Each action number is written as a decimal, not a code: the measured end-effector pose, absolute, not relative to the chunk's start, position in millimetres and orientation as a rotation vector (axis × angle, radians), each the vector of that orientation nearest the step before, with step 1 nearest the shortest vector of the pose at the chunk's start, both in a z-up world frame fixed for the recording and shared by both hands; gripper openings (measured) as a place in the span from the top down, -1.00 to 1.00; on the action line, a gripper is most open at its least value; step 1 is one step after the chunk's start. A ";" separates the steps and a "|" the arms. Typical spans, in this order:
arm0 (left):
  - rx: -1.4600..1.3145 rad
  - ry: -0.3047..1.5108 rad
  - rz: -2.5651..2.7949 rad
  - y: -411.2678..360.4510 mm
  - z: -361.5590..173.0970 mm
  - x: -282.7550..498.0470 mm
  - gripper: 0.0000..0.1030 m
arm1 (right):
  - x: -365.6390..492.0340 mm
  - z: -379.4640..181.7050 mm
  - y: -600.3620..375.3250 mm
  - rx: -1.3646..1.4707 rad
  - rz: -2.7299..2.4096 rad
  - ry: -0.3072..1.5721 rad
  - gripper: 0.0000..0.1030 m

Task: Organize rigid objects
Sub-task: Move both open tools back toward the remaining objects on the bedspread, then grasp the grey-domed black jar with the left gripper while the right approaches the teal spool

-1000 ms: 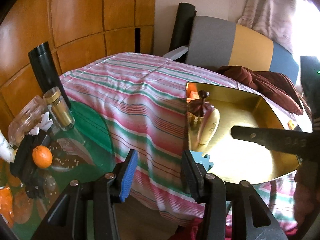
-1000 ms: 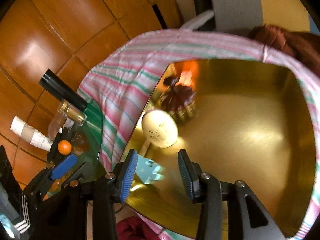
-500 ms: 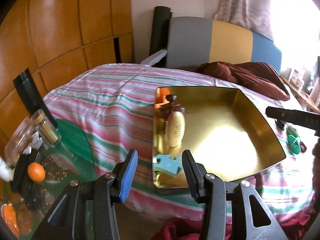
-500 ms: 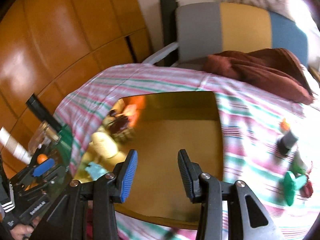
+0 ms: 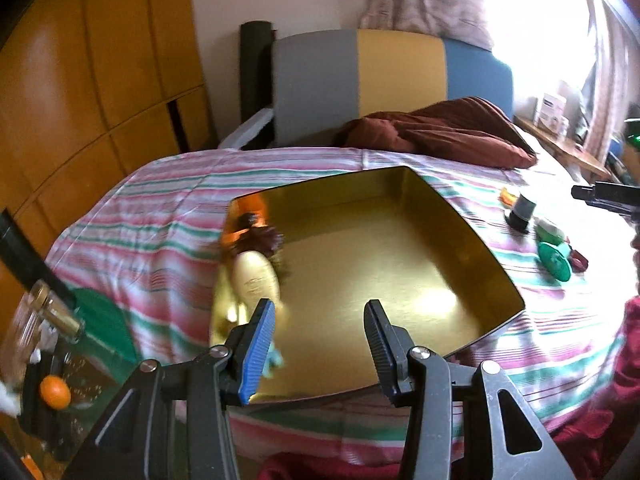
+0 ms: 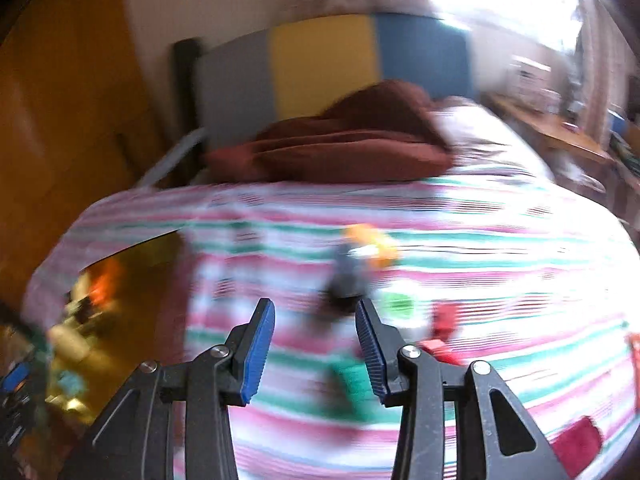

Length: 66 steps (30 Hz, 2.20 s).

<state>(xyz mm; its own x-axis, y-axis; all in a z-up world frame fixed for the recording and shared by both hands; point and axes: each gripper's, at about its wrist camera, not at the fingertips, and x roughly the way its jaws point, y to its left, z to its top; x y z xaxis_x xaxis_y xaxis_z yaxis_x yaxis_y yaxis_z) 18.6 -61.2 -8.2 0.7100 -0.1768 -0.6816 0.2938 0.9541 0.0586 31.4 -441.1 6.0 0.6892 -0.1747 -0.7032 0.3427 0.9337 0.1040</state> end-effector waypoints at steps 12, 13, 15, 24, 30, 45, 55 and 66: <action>0.253 0.764 -0.415 -140.7 -7.1 26.9 0.07 | -2.3 -41.2 -571.9 0.610 -0.558 0.756 0.14; 0.256 0.766 -0.430 -148.5 -6.5 28.6 0.07 | -3.1 -40.5 -573.4 0.622 -0.544 0.752 0.14; 0.255 0.774 -0.454 -160.3 -5.1 33.0 0.07 | -3.9 -39.6 -572.8 0.648 -0.512 0.745 0.14; 0.262 0.830 -0.554 -230.2 -3.5 57.0 0.07 | -7.0 -39.7 -570.0 0.730 -0.451 0.734 0.14; 0.289 0.826 -0.609 -288.2 -8.2 72.6 -0.30 | -9.0 -38.1 -571.2 0.757 -0.421 0.722 0.14; 0.432 0.866 -0.695 -413.9 -50.2 132.9 -0.46 | -8.7 -38.3 -572.7 0.822 -0.360 0.709 0.14; 0.328 0.918 -0.714 -423.8 -70.3 159.7 0.15 | -7.2 -39.0 -572.2 0.827 -0.348 0.710 0.14; 0.263 0.853 -0.707 -337.5 -40.3 97.4 0.15 | 1.7 -44.7 -562.1 0.762 -0.339 0.767 0.14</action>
